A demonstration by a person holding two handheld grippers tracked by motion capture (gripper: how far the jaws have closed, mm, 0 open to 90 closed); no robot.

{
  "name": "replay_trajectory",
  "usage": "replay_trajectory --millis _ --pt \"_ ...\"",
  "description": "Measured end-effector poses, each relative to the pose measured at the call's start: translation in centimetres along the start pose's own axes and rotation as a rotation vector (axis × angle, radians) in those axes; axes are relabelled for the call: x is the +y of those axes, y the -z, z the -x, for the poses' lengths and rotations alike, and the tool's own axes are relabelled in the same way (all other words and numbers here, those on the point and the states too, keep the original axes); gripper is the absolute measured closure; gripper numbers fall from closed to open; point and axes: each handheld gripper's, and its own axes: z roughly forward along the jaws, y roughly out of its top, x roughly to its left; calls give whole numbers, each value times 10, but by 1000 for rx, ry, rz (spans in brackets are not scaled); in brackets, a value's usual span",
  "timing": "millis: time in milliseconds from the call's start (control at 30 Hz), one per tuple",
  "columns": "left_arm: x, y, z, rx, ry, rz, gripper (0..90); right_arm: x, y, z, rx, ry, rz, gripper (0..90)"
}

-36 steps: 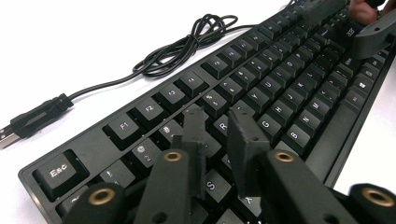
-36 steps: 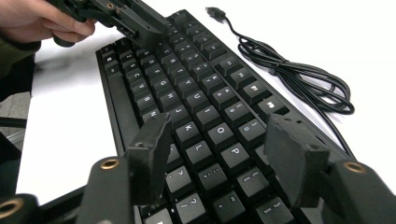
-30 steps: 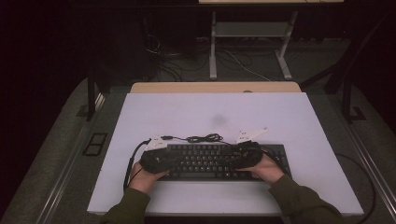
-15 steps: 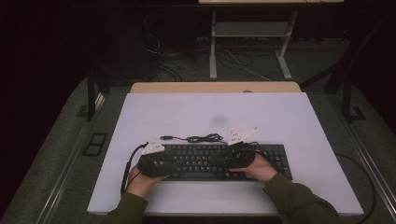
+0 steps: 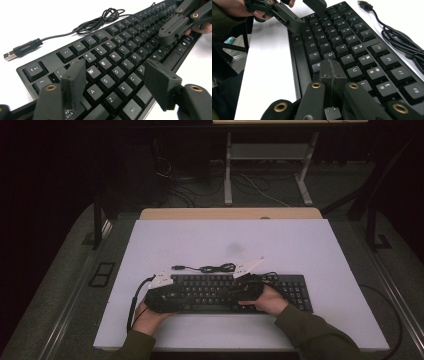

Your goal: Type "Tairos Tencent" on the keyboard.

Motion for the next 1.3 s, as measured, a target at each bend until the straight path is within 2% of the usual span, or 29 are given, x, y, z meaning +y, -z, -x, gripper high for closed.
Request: replay_trajectory --millis 333,600,1033,1300 --pt "0 0 0 7 5 4 257 1 -9 -3 0 12 -32 896" --pt "0 -3 0 20 15 0 140 1 -13 -5 -6 14 -47 896" --pt "0 -2 -1 24 13 0 136 0 -17 -6 -12 28 -75 896" --pt "-1 -1 -1 25 11 0 140 0 -15 -6 -18 31 -71 896"
